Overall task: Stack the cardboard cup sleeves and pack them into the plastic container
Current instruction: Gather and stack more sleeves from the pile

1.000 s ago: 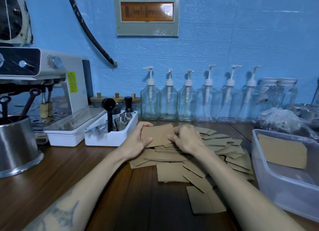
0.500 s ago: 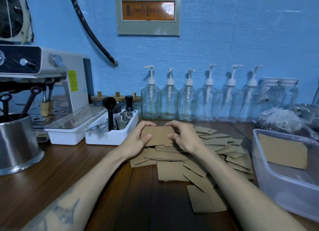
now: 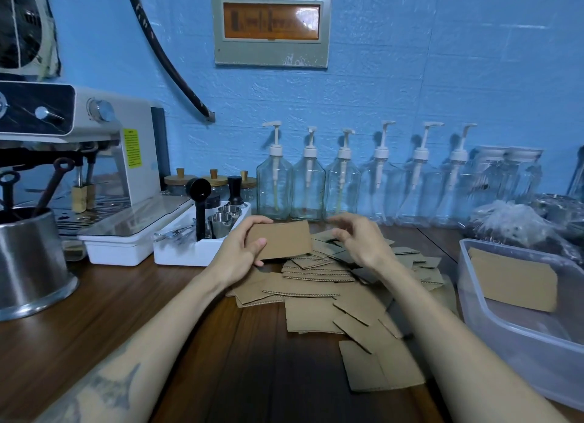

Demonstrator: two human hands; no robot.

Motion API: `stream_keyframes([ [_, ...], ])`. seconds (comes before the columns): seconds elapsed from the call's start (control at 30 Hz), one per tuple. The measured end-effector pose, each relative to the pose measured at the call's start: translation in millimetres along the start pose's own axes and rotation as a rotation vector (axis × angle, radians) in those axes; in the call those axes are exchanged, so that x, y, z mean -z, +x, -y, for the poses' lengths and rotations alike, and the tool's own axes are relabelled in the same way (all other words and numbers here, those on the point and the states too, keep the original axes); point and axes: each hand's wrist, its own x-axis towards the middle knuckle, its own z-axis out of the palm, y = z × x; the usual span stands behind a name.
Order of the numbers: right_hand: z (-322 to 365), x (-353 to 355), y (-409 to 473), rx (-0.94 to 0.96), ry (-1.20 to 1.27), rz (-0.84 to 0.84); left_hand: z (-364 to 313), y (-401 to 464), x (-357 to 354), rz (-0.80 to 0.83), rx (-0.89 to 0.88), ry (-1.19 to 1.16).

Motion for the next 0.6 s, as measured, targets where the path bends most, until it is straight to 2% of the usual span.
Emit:
stream_keyframes([
  [0.1,-7.4,0.4,-0.3,-0.062,-0.148,0.039,1.5,0.4,0.6,-0.01,0.006,0.04],
  [0.2,-10.8,-3.6,-2.8,-0.109,-0.169,0.138,3.6,1.0,-0.3,0.003,0.012,0.062],
  [0.3,-12.1,-9.1,-3.3,-0.126,-0.298,0.242,4.4,1.0,-0.3,0.009,0.031,0.067],
  [0.37,-13.1,-11.8,-2.9,-0.138,-0.352,0.248,4.7,0.9,-0.1,0.008,0.04,0.058],
  [0.47,-15.6,-11.2,-1.1,-0.154,-0.339,0.226,3.6,0.5,-0.1,0.005,0.041,0.048],
  [0.6,-14.1,-5.9,2.4,-0.166,-0.159,0.168,1.5,0.0,-0.3,0.01,0.05,0.039],
])
